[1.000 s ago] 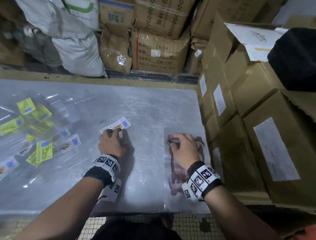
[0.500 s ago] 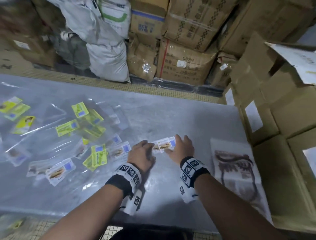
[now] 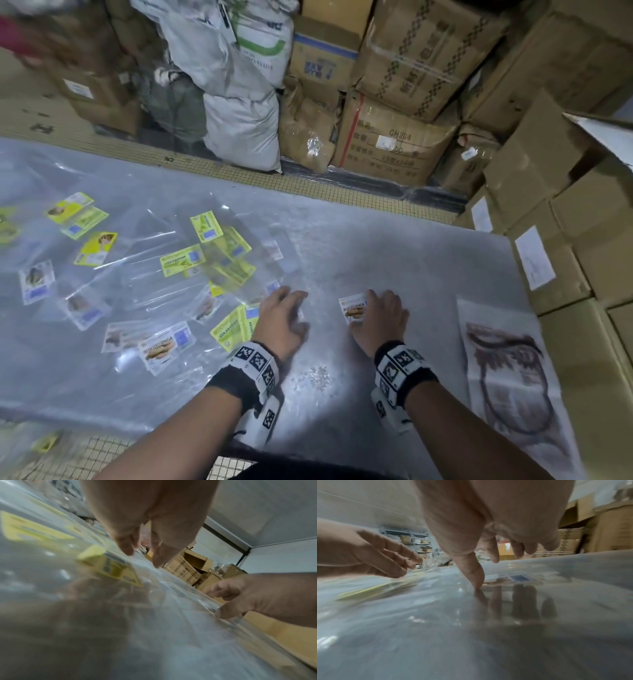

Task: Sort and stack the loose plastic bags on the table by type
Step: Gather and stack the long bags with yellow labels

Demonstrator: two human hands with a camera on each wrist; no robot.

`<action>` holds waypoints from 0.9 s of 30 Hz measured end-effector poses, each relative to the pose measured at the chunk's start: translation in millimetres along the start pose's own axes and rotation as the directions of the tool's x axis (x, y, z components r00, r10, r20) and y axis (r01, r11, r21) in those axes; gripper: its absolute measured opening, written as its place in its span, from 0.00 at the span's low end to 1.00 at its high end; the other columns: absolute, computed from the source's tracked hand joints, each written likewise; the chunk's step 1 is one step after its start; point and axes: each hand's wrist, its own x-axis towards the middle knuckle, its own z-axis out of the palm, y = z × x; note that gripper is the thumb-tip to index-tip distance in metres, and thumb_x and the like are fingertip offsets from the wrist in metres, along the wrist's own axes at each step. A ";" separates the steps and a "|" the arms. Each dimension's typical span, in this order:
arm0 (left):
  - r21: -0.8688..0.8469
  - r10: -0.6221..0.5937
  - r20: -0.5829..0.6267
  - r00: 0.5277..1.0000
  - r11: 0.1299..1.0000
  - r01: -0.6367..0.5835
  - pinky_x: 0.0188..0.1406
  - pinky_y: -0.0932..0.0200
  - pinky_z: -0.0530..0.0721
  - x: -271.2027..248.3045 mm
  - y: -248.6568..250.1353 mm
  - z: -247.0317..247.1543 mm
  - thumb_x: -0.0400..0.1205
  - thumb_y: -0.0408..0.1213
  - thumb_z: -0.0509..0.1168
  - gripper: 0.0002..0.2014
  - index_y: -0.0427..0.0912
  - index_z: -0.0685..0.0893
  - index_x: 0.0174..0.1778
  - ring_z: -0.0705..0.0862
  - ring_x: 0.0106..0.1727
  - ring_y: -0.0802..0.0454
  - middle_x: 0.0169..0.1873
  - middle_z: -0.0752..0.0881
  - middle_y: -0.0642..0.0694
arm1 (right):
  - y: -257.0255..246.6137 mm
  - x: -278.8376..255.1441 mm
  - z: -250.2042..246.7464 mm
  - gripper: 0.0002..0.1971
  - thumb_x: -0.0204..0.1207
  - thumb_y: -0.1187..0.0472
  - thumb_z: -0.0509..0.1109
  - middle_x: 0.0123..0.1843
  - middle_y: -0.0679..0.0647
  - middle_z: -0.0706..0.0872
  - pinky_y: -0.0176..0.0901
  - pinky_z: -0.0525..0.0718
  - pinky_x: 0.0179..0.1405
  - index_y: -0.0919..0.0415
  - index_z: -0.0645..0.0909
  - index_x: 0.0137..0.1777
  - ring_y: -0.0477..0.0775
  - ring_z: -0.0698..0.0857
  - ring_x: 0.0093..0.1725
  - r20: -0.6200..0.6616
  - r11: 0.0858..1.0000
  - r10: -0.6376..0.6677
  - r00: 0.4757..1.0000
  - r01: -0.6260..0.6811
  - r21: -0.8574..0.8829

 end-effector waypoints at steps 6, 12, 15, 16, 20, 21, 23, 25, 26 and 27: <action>0.279 -0.264 -0.343 0.901 0.888 0.366 0.75 0.41 0.65 7.7 -21.6 -33.4 0.73 0.41 0.71 0.36 0.49 0.69 0.79 0.64 0.77 0.34 0.78 0.64 0.36 | -55.1 7.4 -3.5 0.32 0.76 0.67 0.65 0.83 0.61 0.61 0.52 0.56 0.83 0.57 0.63 0.81 0.63 0.57 0.83 -0.019 0.942 -0.335 0.942 0.335 0.025; 0.359 -0.401 -0.183 0.898 0.823 0.441 0.75 0.35 0.65 4.6 -25.2 -43.1 0.75 0.52 0.68 0.37 0.60 0.63 0.81 0.61 0.80 0.40 0.82 0.61 0.48 | -119.1 22.4 -7.7 0.24 0.80 0.63 0.62 0.77 0.59 0.70 0.45 0.65 0.78 0.60 0.70 0.77 0.61 0.67 0.78 0.102 0.851 -0.522 0.847 0.508 0.134; 0.373 -0.383 -0.174 0.907 0.827 0.421 0.74 0.36 0.64 -6.9 -24.2 -42.3 0.76 0.57 0.64 0.30 0.62 0.69 0.77 0.62 0.80 0.42 0.81 0.64 0.50 | -140.1 31.2 -10.1 0.22 0.82 0.58 0.62 0.74 0.61 0.75 0.46 0.66 0.75 0.61 0.72 0.76 0.63 0.71 0.74 0.127 0.844 -0.534 0.836 0.521 0.123; 0.359 -0.376 -0.171 0.911 0.837 0.413 0.73 0.38 0.65 -10.3 -23.9 -42.3 0.77 0.58 0.61 0.27 0.62 0.73 0.74 0.63 0.79 0.41 0.79 0.66 0.50 | -145.6 34.5 -9.6 0.23 0.82 0.56 0.62 0.74 0.61 0.75 0.48 0.65 0.76 0.60 0.70 0.77 0.63 0.70 0.75 0.138 0.856 -0.517 0.845 0.504 0.116; 0.134 -0.373 -0.251 0.893 0.901 0.414 0.66 0.50 0.70 -15.3 -29.4 -43.7 0.80 0.47 0.59 0.13 0.57 0.87 0.55 0.71 0.69 0.41 0.61 0.82 0.50 | -158.4 44.5 -0.1 0.35 0.78 0.43 0.68 0.77 0.63 0.69 0.57 0.63 0.80 0.59 0.65 0.79 0.65 0.64 0.78 0.181 0.908 -0.418 0.890 0.414 0.063; 0.085 -0.382 -0.274 0.883 0.904 0.418 0.65 0.52 0.70 -14.7 -32.0 -44.7 0.81 0.41 0.62 0.10 0.56 0.87 0.51 0.72 0.67 0.41 0.57 0.82 0.49 | -159.6 44.8 3.1 0.37 0.76 0.41 0.70 0.77 0.62 0.69 0.57 0.64 0.79 0.59 0.65 0.79 0.64 0.64 0.78 0.193 0.915 -0.403 0.895 0.399 0.061; 0.043 -0.413 -0.310 0.856 0.894 0.447 0.64 0.54 0.69 -13.1 -34.3 -48.5 0.81 0.36 0.65 0.09 0.55 0.87 0.51 0.73 0.66 0.39 0.56 0.81 0.45 | -160.7 44.8 9.3 0.40 0.72 0.42 0.74 0.77 0.61 0.68 0.57 0.67 0.77 0.57 0.63 0.79 0.64 0.64 0.78 0.198 0.929 -0.368 0.908 0.354 0.106; -0.012 -0.480 -0.359 0.800 0.860 0.511 0.66 0.52 0.69 -9.6 -33.8 -54.9 0.79 0.36 0.67 0.14 0.51 0.85 0.61 0.71 0.65 0.36 0.60 0.77 0.39 | -161.3 46.9 14.4 0.42 0.70 0.46 0.78 0.79 0.58 0.68 0.57 0.67 0.77 0.53 0.63 0.80 0.63 0.65 0.79 0.186 0.932 -0.346 0.920 0.315 0.177; -0.055 -0.522 -0.380 0.764 0.837 0.544 0.66 0.51 0.70 -7.5 -33.2 -59.1 0.79 0.37 0.68 0.16 0.51 0.83 0.63 0.71 0.65 0.35 0.61 0.76 0.38 | -161.2 48.9 16.6 0.41 0.69 0.48 0.79 0.79 0.56 0.69 0.56 0.67 0.78 0.51 0.63 0.80 0.62 0.66 0.79 0.179 0.931 -0.337 0.924 0.299 0.207; -0.095 -0.556 -0.383 0.738 0.818 0.567 0.65 0.51 0.72 -5.0 -33.4 -63.4 0.78 0.37 0.69 0.18 0.51 0.82 0.64 0.72 0.64 0.35 0.62 0.75 0.38 | -160.7 51.0 18.0 0.41 0.68 0.50 0.80 0.79 0.54 0.70 0.55 0.67 0.78 0.50 0.65 0.79 0.61 0.67 0.78 0.170 0.929 -0.330 0.929 0.287 0.235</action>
